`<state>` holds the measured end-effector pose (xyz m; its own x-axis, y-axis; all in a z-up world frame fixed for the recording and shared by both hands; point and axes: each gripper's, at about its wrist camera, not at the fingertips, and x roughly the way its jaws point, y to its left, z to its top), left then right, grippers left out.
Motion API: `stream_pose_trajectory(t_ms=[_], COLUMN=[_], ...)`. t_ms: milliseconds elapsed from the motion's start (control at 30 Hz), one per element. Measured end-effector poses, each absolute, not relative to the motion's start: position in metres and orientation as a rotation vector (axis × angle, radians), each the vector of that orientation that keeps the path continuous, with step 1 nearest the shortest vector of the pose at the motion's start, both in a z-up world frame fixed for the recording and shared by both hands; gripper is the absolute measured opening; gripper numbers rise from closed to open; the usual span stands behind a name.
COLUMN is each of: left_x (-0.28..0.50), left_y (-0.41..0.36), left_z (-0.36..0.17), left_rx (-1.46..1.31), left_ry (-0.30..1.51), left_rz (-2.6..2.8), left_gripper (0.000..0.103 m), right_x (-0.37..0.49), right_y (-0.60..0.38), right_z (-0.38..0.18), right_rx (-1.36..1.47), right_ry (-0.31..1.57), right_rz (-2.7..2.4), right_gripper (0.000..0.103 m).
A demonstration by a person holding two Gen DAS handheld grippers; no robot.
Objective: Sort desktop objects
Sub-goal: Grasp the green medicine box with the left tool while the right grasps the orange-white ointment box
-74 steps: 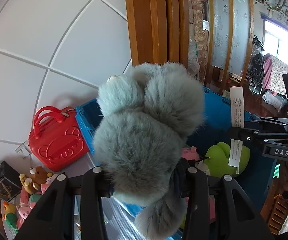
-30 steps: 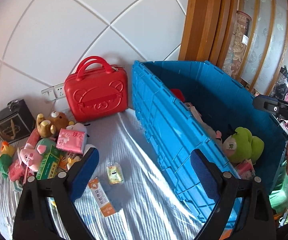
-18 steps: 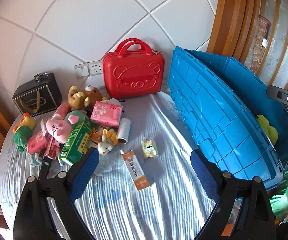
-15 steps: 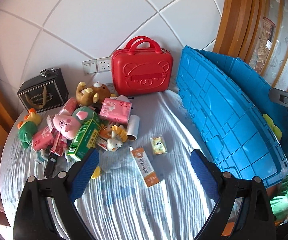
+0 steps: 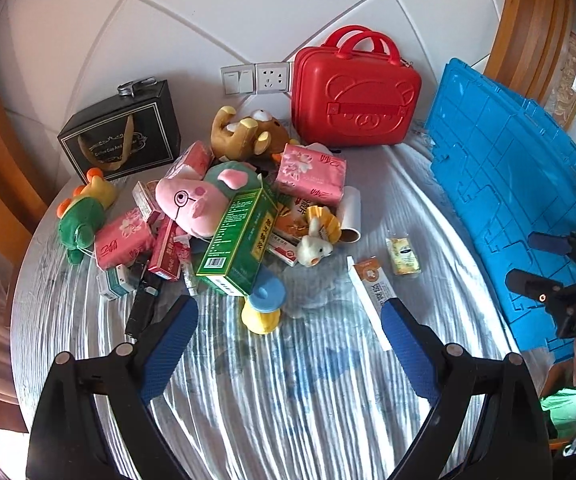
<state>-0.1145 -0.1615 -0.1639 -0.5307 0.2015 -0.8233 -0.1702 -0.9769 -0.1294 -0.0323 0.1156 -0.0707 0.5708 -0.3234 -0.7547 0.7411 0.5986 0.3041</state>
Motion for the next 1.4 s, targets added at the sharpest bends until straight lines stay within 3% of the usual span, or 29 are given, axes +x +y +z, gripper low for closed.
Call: stream_pose_trajectory(t_ms=[467,933,1000,1067,1167,1200,1400], left_x=[-0.211,-0.285,-0.288,-0.288,-0.282,-0.28,-0.256], left_y=[-0.19,-0.177,-0.17,-0.165,-0.161,-0.16,-0.161], left_z=[-0.267,-0.347,-0.356,-0.361,-0.356,-0.355,-0.343], left_rx=[-1.554,-1.783,-1.821,-1.829,-1.776,-1.76,-1.688], left_ry=[0.0,0.071,0.109,0.151,0.183,0.195,0.204], left_rz=[2.481,2.359,2.335,2.331,2.361,2.364,2.391], left_gripper=[0.094,0.094,0.086,0.082,0.076,0.075,0.07], right_x=[0.052,0.093,0.097,0.101,0.105,0.107,0.107], right_y=[0.09,0.076,0.076,0.077,0.08,0.082,0.092], right_z=[-0.184,-0.247,-0.253,-0.256,-0.261,-0.262,-0.255], right_rx=[0.688,0.682,0.679,0.669,0.663,0.657,0.649], right_ry=[0.98,1.136,1.153,1.17,1.205,1.213,1.209], right_rz=[-0.615,-0.57,-0.565,-0.556,-0.533,-0.529,-0.495], right_gripper=[0.101,0.101,0.1,0.096,0.066,0.049,0.047])
